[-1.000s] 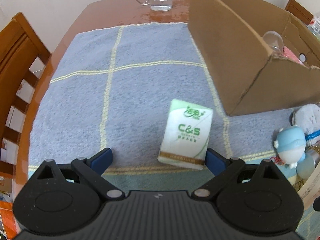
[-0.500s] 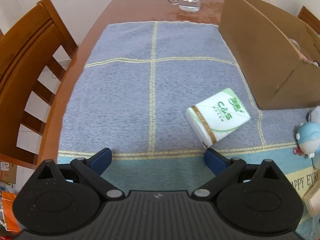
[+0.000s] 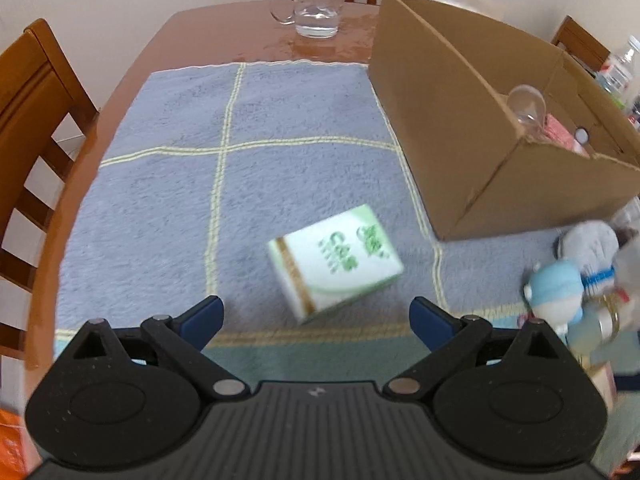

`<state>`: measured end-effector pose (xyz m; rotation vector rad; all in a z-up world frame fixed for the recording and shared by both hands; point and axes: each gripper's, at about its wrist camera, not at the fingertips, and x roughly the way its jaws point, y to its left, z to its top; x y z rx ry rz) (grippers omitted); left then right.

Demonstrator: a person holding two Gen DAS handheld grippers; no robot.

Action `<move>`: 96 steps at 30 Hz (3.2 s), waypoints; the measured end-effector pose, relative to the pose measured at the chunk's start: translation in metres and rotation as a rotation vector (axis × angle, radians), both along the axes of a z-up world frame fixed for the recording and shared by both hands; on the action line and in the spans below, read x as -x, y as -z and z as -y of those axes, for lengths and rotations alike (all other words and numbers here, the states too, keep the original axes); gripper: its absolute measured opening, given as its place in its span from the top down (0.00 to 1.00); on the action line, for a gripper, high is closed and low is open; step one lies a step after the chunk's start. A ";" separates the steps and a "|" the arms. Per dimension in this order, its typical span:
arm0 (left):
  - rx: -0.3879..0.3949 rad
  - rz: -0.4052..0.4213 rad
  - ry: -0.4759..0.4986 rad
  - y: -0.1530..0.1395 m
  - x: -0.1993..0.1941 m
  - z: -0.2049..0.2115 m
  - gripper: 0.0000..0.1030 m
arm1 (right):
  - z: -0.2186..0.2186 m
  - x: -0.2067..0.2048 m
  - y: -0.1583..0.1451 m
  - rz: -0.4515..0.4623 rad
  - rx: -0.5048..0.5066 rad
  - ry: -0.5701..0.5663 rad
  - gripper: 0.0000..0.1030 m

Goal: Organize objects
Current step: 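Grasp the C&S tissue pack with the left tool while the right tool grasps the pink KASI box, then carry the C&S pack and KASI box over the box and release both inside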

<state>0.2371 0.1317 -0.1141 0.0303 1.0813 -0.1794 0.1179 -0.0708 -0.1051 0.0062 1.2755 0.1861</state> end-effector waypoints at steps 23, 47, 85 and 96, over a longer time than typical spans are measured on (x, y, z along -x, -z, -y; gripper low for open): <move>-0.055 -0.005 -0.108 0.017 -0.012 -0.024 0.03 | -0.001 -0.008 0.016 -0.012 0.092 0.065 0.00; -0.050 0.010 0.047 -0.010 -0.006 -0.008 0.37 | -0.004 -0.003 -0.013 0.027 0.046 -0.013 0.18; 0.012 0.150 0.324 -0.144 -0.049 0.137 0.37 | 0.113 -0.072 -0.135 0.402 0.066 -0.046 0.18; 0.004 0.142 0.307 -0.130 -0.083 0.165 0.13 | 0.128 -0.107 -0.131 0.416 0.112 -0.027 0.04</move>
